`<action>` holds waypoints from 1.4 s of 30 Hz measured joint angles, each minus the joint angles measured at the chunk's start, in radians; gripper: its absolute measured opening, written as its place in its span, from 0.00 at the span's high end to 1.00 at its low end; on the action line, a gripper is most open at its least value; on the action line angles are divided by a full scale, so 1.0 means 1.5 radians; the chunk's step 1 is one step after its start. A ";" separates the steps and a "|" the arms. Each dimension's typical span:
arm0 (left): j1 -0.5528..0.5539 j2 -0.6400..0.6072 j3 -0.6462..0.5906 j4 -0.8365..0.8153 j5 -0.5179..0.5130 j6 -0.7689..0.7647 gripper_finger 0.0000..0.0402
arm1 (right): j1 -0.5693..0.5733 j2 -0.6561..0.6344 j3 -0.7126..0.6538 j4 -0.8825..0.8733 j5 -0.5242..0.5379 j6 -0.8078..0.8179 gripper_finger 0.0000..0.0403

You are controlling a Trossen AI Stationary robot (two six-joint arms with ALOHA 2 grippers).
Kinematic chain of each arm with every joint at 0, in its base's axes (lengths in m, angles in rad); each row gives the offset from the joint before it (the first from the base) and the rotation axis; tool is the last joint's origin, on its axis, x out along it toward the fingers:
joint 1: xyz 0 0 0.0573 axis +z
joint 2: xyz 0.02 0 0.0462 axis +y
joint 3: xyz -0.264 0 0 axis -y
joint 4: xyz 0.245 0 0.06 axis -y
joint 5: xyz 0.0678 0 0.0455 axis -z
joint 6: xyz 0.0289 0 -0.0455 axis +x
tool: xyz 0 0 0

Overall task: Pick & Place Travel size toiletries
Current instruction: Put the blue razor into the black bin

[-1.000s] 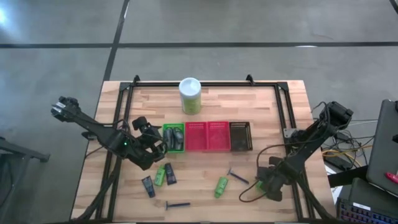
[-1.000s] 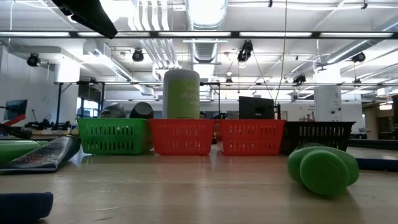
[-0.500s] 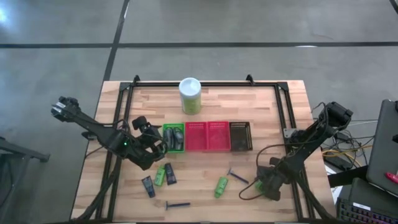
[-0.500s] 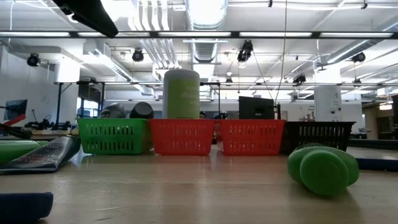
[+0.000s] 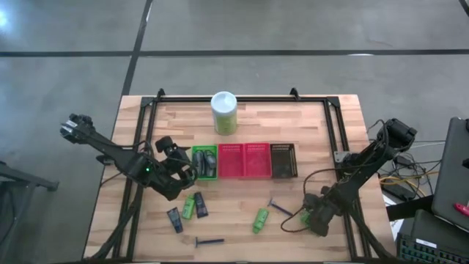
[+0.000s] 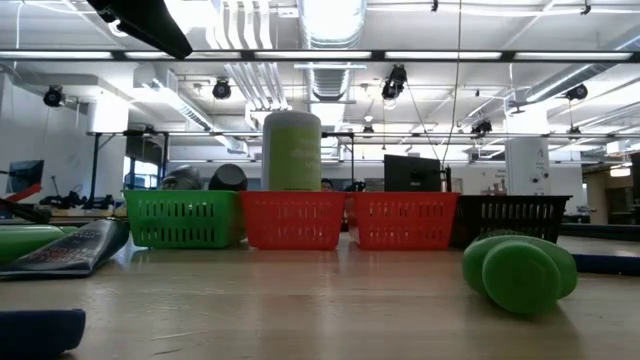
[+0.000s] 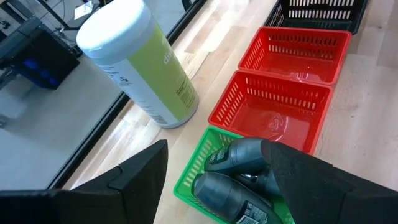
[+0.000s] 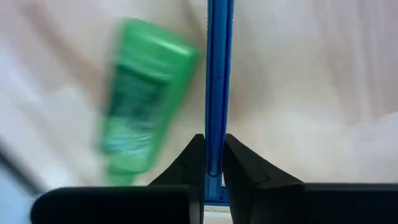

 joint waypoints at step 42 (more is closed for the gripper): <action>0.000 0.000 0.000 0.005 -0.020 -0.004 0.29 | -0.631 0.030 0.089 -0.015 0.065 -0.169 0.88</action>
